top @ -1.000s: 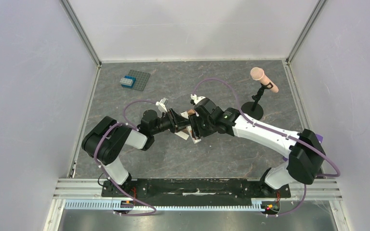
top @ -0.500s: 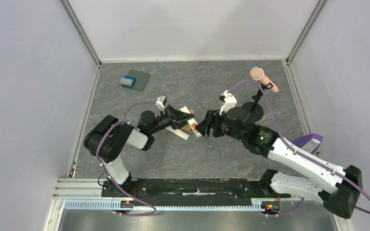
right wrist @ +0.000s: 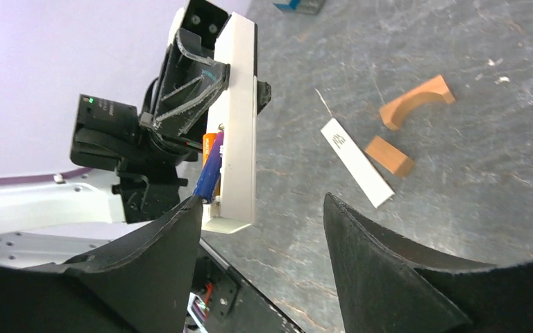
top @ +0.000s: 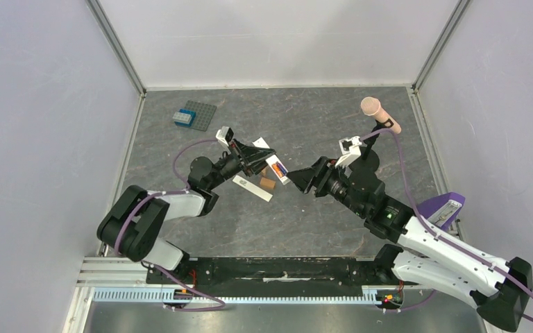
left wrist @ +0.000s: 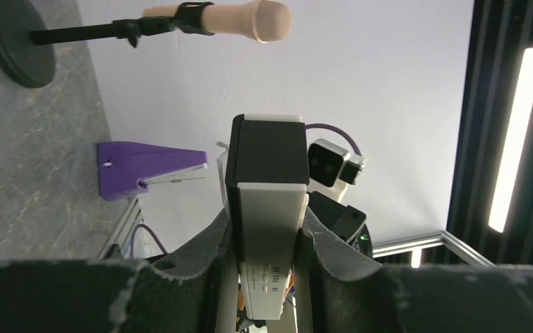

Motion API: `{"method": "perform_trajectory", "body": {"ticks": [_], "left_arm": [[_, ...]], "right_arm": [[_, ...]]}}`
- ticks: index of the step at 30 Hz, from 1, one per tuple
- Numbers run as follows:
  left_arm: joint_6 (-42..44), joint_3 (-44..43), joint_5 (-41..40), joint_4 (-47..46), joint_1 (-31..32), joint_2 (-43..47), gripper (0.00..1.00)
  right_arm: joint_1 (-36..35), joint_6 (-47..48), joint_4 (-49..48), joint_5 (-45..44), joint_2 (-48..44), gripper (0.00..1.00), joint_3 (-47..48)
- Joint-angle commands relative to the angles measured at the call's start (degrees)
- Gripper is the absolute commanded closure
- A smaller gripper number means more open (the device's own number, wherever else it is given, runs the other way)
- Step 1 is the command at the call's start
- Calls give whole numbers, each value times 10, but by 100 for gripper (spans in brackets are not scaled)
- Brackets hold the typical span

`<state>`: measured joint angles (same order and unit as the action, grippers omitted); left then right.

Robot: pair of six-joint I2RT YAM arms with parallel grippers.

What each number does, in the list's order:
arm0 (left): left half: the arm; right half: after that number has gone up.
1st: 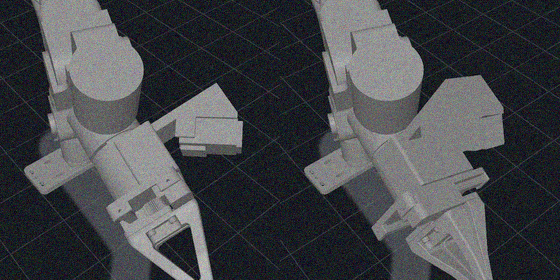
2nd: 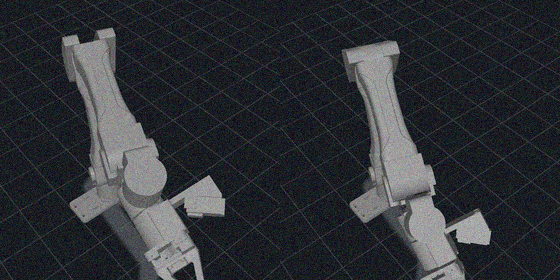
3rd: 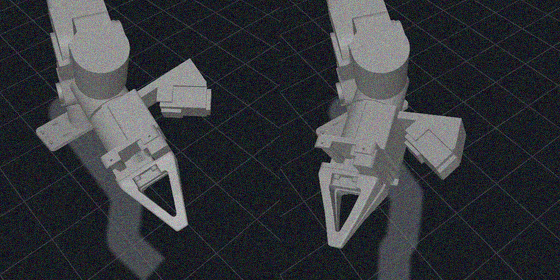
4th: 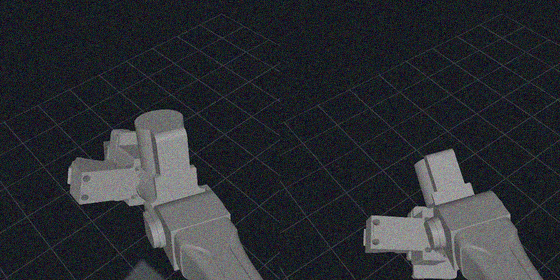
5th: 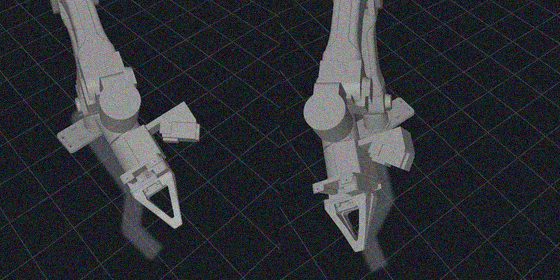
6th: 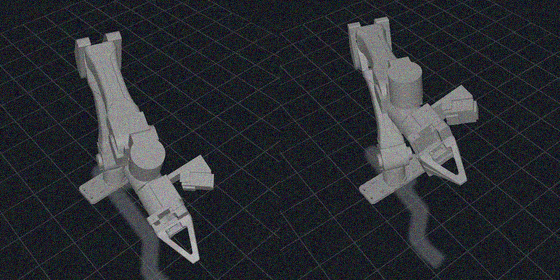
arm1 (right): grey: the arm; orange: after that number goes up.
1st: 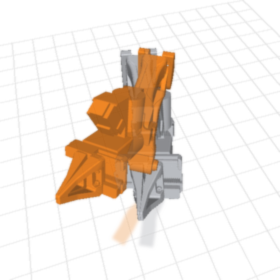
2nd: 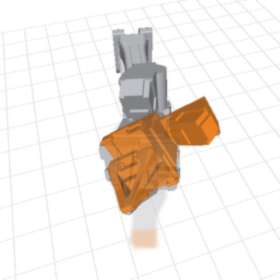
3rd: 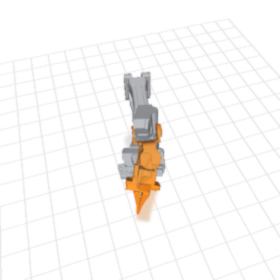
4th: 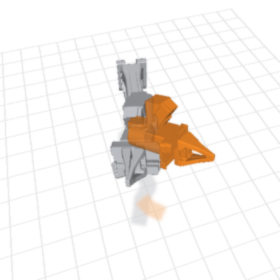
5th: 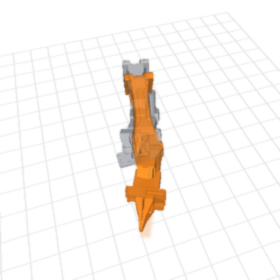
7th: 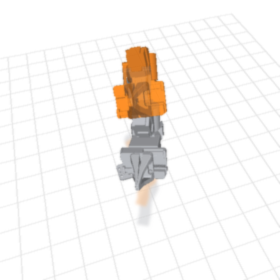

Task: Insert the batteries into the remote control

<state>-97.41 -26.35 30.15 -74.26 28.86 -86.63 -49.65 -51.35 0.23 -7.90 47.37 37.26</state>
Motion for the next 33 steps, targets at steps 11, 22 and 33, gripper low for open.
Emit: {"method": "perform_trajectory", "body": {"ticks": [11, 22, 33], "left_arm": [[10, -44, -15, 98, 6, 90, 98], [28, -39, -9, 101, 5, 102, 98], [66, -43, 21, 113, 8, 118, 98]], "right_arm": [[1, -31, -105, 0, -8, 36, -12], [1, -44, -54, -7, 19, 46, 7], [1, -74, -7, -18, 42, 54, 22]]}}
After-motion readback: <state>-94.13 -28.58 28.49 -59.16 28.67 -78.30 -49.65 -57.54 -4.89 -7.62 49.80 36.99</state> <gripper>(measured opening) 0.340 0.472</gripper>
